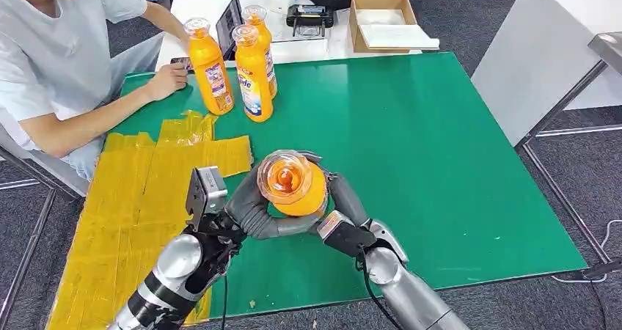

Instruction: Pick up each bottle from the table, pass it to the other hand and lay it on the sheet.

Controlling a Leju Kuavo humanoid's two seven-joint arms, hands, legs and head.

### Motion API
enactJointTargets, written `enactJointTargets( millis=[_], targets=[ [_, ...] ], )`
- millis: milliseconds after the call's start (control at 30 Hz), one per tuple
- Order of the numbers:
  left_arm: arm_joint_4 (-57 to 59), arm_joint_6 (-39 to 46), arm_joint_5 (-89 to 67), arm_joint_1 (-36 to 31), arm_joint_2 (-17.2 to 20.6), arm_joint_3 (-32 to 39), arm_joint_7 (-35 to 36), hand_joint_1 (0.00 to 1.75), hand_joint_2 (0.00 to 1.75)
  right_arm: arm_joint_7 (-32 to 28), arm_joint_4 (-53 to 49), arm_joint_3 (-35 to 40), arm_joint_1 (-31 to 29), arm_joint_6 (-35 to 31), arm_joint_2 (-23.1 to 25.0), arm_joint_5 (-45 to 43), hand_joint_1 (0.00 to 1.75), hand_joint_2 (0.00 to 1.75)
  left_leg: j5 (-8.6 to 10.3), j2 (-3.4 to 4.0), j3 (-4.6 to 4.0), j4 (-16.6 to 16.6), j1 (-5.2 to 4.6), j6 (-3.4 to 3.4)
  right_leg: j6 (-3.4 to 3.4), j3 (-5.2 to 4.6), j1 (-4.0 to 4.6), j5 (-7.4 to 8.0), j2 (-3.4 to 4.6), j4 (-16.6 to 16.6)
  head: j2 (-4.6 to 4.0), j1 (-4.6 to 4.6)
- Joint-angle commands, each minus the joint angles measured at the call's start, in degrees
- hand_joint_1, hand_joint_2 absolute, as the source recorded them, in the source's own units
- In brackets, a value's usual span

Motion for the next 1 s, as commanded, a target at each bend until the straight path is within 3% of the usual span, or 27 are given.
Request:
enactJointTargets(
  millis=[33,67,100,167,433,567,633,667,833,867,933,1000],
  targets=[
    [1.51,-1.13,0.67,-0.88,0.76,-3.88,-0.31,1.75,1.75,0.2,3.44,2.04,-3.25,0.02,-0.23,-0.21,1.75,1.75,-0.05,0.03,0.12,0.0,0.03,-0.09,-0.08,0.12,0.04,-0.03,0.0,-0.02,0.0,0.0],
    [0.72,-0.9,0.63,-0.21,0.79,-3.74,-0.58,1.75,1.75,0.24,2.76,1.84,-2.49,-0.05,-0.32,-0.3,0.0,1.75,-0.13,0.07,0.27,0.03,0.09,-0.16,-0.14,0.28,0.1,-0.08,0.02,-0.04,0.0,0.0],
    [-3.46,6.36,-1.95,2.6,1.45,0.39,-4.48,1.75,1.75,0.76,-2.08,-1.99,2.11,-0.61,-0.76,-4.92,0.0,1.75,-0.06,0.04,0.15,-0.01,0.04,-0.1,-0.08,0.16,0.04,-0.03,0.01,-0.04,0.0,0.0],
    [-6.57,7.11,-1.84,3.64,3.45,3.82,-4.0,1.75,1.75,1.52,-6.7,-3.37,5.04,0.52,-2.87,-6.93,0.0,1.75,-0.24,0.06,0.44,0.02,0.14,-0.23,-0.18,0.48,0.15,-0.17,-0.01,-0.08,0.0,0.0],
    [-5.91,8.42,-3.25,3.69,2.68,4.57,-4.6,1.75,1.75,1.76,-6.52,-4.06,4.8,0.75,-2.32,-7.48,0.0,1.75,-0.07,0.03,0.07,0.01,0.05,-0.11,-0.09,0.08,0.05,-0.03,-0.02,-0.03,0.0,0.0],
    [-6.76,18.54,-13.35,4.67,4.63,12.39,-7.79,1.75,1.75,3.23,-14.2,-8.87,9.37,2.16,-3.94,-12.21,0.0,1.75,-0.11,-0.01,0.18,0.04,0.09,-0.16,-0.15,0.21,0.1,-0.09,-0.07,-0.02,0.0,0.02],
    [-5.8,26.56,-26.36,4.78,5.23,15.82,-8.47,1.75,1.75,4.34,-18.06,-11.16,11.82,3.06,-4.35,-13.81,0.0,1.75,-0.13,-0.02,0.2,0.04,0.09,-0.17,-0.15,0.21,0.09,-0.11,-0.07,-0.01,0.0,0.02],
    [-4.96,27.65,-29.57,4.65,5.38,17.12,-7.5,1.75,1.75,4.48,-19.56,-12.2,12.8,3.51,-4.45,-14.59,0.0,0.0,-0.2,0.0,0.32,0.07,0.14,-0.24,-0.21,0.35,0.15,-0.17,-0.07,0.0,0.0,0.0],
    [2.41,30.41,-45.7,2.62,6.99,19.27,-3.18,1.75,1.75,5.94,-24.42,-15.99,15.94,4.6,-5.1,-16.84,0.0,0.0,-0.1,-0.16,0.26,-0.02,0.08,-0.16,-0.14,0.3,0.08,-0.13,-0.2,-0.04,0.0,0.02],
    [4.25,32.44,-51.68,1.88,7.59,18.83,-1.42,1.75,1.75,5.92,-25.07,-16.56,16.39,4.42,-5.14,-16.81,0.0,1.75,-0.04,-0.13,0.17,-0.04,0.02,-0.1,-0.09,0.18,0.03,-0.08,-0.16,-0.04,0.0,0.0],
    [10.31,36.33,-71.25,-0.99,9.28,16.41,6.12,1.75,1.75,6.03,-26.65,-18.24,17.51,3.76,-4.93,-16.88,0.0,1.75,-0.08,-0.13,0.22,0.01,0.08,-0.14,-0.12,0.25,0.09,-0.1,-0.18,-0.04,0.0,0.02],
    [15.86,34.88,-82.97,-3.62,10.2,14.12,11.62,1.75,1.75,6.05,-27.86,-19.8,18.23,2.96,-4.49,-16.67,0.0,1.75,-0.04,-0.24,0.2,-0.01,0.07,-0.14,-0.12,0.24,0.07,-0.1,-0.3,-0.04,0.0,0.02]
  ],
)
